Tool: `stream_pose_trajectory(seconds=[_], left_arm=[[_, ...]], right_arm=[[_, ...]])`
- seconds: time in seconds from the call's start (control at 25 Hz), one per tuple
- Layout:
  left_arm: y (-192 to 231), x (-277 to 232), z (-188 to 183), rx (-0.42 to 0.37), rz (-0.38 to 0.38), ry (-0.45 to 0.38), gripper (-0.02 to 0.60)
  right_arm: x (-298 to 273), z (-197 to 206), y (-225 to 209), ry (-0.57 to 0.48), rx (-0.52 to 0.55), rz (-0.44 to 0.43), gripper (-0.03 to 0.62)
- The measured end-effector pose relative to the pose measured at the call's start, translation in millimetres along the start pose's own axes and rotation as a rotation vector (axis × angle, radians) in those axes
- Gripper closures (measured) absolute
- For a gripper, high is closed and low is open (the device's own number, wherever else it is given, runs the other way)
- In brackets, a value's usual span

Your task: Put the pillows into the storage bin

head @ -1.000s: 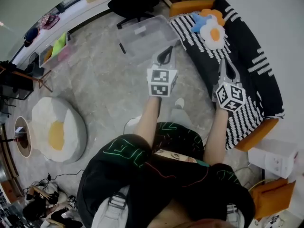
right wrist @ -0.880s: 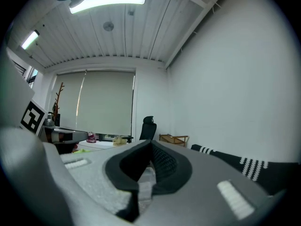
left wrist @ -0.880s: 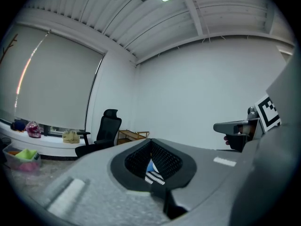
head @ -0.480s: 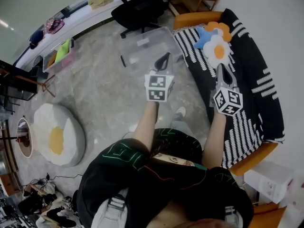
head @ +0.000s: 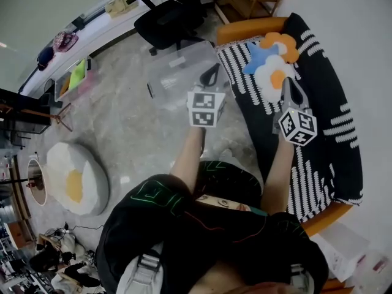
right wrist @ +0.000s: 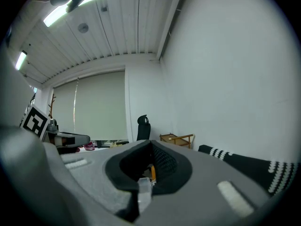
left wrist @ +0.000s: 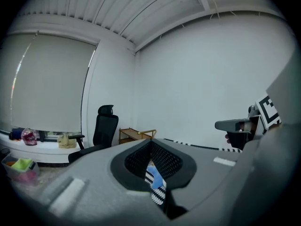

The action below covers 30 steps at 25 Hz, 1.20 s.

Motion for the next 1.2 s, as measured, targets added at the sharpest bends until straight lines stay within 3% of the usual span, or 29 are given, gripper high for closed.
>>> stream_pose_trajectory(seconds=[0.28, 0.56, 0.88, 1.04, 1.2], left_arm=[[-1.2, -55.5, -8.2, 0.001, -0.026, 0.008, 0.571], [-10.9, -98.4, -18.9, 0.009, 0.004, -0.007, 0.571], [-18.7, -171.0, -21.4, 0.007, 0.076, -0.031, 0.571], [-6.6, -215.1, -9.8, 0.016, 0.103, -0.010, 0.571], [31.0, -255.4, 23.6, 0.036, 0.103, 0.070, 0.571]], right_arm=[[-36.9, -7.3, -47.7, 0.012, -0.023, -0.001, 0.591], [-60.9, -13.2, -58.4, 0.035, 0.021, -0.013, 0.591], [-87.6, -25.9, -109.5, 0.026, 0.044, 0.111, 0.591], [-124.1, -25.1, -128.5, 0.042, 0.030, 0.148, 0.591], [-184.8, 0.1, -127.8, 0.108, -0.001, 0.152, 0.591]])
Point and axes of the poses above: the fingertips, and each gripper's own axes: x backward along the fingers, y to its left, z out of its underside, the point moved 1 cm from there along x, backward along the fingers, and after that the axes turned 14 degrees about -x, right-handed, at the moved point
